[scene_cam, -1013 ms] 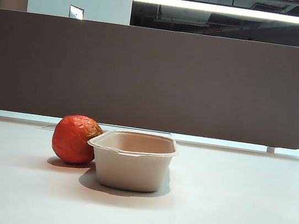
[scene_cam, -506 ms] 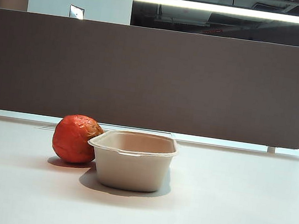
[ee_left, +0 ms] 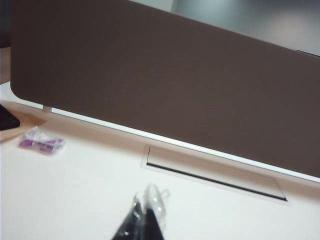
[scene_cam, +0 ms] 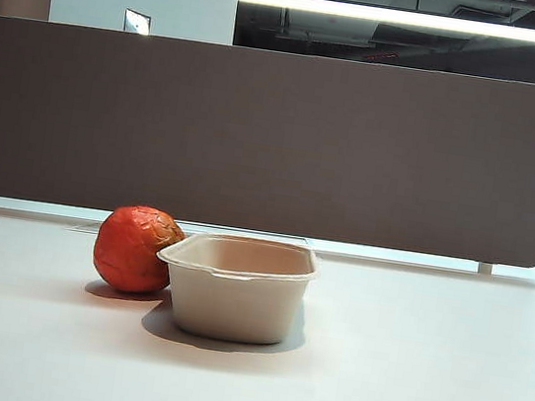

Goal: Pick up the orange and place it into the paper lunchbox.

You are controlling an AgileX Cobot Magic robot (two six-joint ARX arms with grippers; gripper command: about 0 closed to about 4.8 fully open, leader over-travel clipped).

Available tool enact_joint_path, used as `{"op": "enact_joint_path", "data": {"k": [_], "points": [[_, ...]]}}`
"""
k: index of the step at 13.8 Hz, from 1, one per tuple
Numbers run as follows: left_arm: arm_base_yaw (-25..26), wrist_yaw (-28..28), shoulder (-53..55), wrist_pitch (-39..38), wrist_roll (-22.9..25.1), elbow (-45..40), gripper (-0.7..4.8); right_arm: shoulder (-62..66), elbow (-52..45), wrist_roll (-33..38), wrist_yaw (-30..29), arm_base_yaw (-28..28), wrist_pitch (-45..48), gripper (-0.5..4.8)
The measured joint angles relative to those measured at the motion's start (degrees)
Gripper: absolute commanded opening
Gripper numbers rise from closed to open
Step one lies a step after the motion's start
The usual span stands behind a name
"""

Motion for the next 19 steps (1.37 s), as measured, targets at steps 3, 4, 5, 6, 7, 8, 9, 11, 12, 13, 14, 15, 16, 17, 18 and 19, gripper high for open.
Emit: {"op": "enact_joint_path", "data": {"k": [3,4,5,6,7,8,9,11,12,13,14,15,16,17,18,19], "points": [[0.0,1.6,11.3,0.6,2.1,7.8,-0.05,7.4,8.7,0.0,-1.4,0.0,-3.3,-0.06],[0.0,5.6,19.1,1.2,3.7,11.9,-0.05,12.6,13.6,0.0,-3.2,0.0,-3.3,-0.06],[0.0,8.2,23.3,2.8,4.1,13.5,-0.05,15.0,15.6,0.0,-4.2,0.0,-3.4,-0.05],[-0.8,20.3,40.6,6.9,5.2,19.1,-0.05,26.3,24.8,0.0,-9.0,0.1,-3.7,-0.05],[-4.3,22.6,46.1,7.1,6.3,21.4,2.73,30.2,27.9,0.0,-9.2,0.1,-3.8,-0.05],[-10.5,26.5,50.7,7.2,17.6,22.3,4.79,31.7,28.6,0.0,-10.1,0.1,-3.9,-0.05],[-11.5,27.1,51.5,7.3,19.3,22.3,4.79,31.7,28.6,0.0,-11.5,0.1,-3.9,-0.05],[-13.4,34.5,57.5,6.8,27.1,22.4,4.79,31.7,28.6,0.0,-21.1,0.1,-11.2,-0.05],[-13.4,34.6,58.8,6.8,27.9,22.4,4.79,31.7,28.6,0.0,-21.9,0.6,-14.3,-0.05],[-13.4,34.5,59.6,6.8,28.2,22.4,4.79,31.7,28.6,0.0,-22.0,1.4,-15.9,-0.05],[-13.4,34.6,61.1,6.7,28.4,22.4,4.79,31.7,28.6,0.0,-22.2,3.2,-18.4,-0.05],[-13.4,34.6,62.1,6.6,28.5,22.4,4.79,31.7,28.6,0.0,-22.2,4.3,-19.7,-0.06],[-13.4,34.6,63.2,6.6,28.6,22.4,4.79,31.7,28.6,-0.9,-22.2,6.4,-21.6,-0.06],[-13.4,34.6,65.0,6.2,28.6,22.4,4.79,31.6,28.6,-4.0,-21.2,14.5,-25.7,-0.06],[-13.7,35.6,66.3,7.0,32.4,22.4,4.79,31.7,28.6,-4.1,-14.7,25.2,-30.4,-0.05],[-14.1,36.1,72.1,8.6,36.5,22.4,4.79,31.7,28.6,-4.1,-13.1,29.0,-30.4,-0.05]]}}
